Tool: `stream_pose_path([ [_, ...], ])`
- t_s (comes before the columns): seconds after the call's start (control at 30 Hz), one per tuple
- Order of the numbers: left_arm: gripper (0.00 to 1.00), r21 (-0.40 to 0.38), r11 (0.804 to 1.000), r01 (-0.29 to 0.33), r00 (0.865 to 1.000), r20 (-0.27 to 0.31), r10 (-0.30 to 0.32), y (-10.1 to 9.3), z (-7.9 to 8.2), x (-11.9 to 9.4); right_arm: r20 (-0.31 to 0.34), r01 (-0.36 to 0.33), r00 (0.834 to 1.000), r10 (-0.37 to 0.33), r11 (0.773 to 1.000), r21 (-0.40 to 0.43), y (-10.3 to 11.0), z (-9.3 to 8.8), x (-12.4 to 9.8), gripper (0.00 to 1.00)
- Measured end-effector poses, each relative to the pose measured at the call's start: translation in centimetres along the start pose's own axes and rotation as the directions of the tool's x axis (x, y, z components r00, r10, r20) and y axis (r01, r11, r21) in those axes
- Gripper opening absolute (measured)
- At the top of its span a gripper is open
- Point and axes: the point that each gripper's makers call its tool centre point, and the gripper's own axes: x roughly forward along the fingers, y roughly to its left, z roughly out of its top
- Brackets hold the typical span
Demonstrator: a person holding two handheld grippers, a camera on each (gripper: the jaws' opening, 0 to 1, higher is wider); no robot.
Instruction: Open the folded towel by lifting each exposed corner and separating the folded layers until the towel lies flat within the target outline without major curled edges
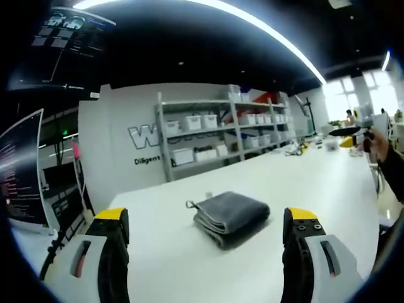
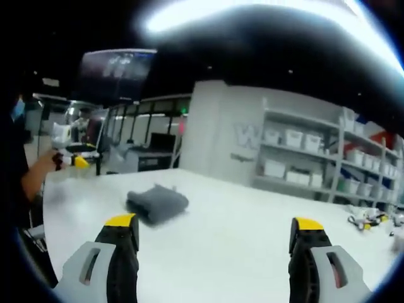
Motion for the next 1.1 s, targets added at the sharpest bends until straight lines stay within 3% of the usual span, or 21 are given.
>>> stream_pose_path([
  [0.23, 0.99, 0.011, 0.999, 0.035, 0.999, 0.001, -0.035, -0.1, 0.5, 1.1, -0.016, -0.013, 1.0, 0.013, 1.0, -0.01, 0.8, -0.2, 2.1, 0.99],
  [0.5, 0.99, -0.004, 0.999, 0.042, 0.998, 0.041, -0.042, 0.3, 1.6, 2.1, 0.05, -0.048, 0.998, 0.049, 0.999, -0.017, 1.2, 2.3, 4.7, 0.99],
  [0.63, 0.99, 0.029, 1.0, 0.011, 1.0, 0.025, -0.011, 1.1, 1.0, 2.5, 0.048, -0.043, 0.998, 0.043, 0.999, -0.01, 0.7, 2.1, 5.7, 0.99],
  [0.9, 0.99, 0.015, 0.999, 0.052, 0.999, 0.0, -0.052, 0.3, 0.4, 3.3, 0.016, -0.071, 0.997, 0.071, 0.997, 0.0, 0.7, 0.5, 7.3, 0.99],
  [0.97, 0.99, 0.0, 0.999, 0.05, 0.998, 0.028, -0.05, 0.3, 1.4, 3.6, 0.01, -0.086, 0.996, 0.086, 0.996, 0.005, 0.7, 0.3, 8.2, 0.99],
  [1.07, 0.96, 0.004, 1.0, 0.006, 0.989, 0.147, -0.007, 0.9, 4.2, 3.8, 0.015, -0.106, 0.994, 0.106, 0.994, 0.001, 0.9, 0.7, 9.5, 0.99],
  [1.1, 0.92, -0.007, 1.0, 0.009, 0.991, 0.132, -0.008, 0.8, 4.0, 3.8, 0.022, -0.11, 0.994, 0.11, 0.994, -0.006, 1.1, 1.0, 9.7, 0.99],
])
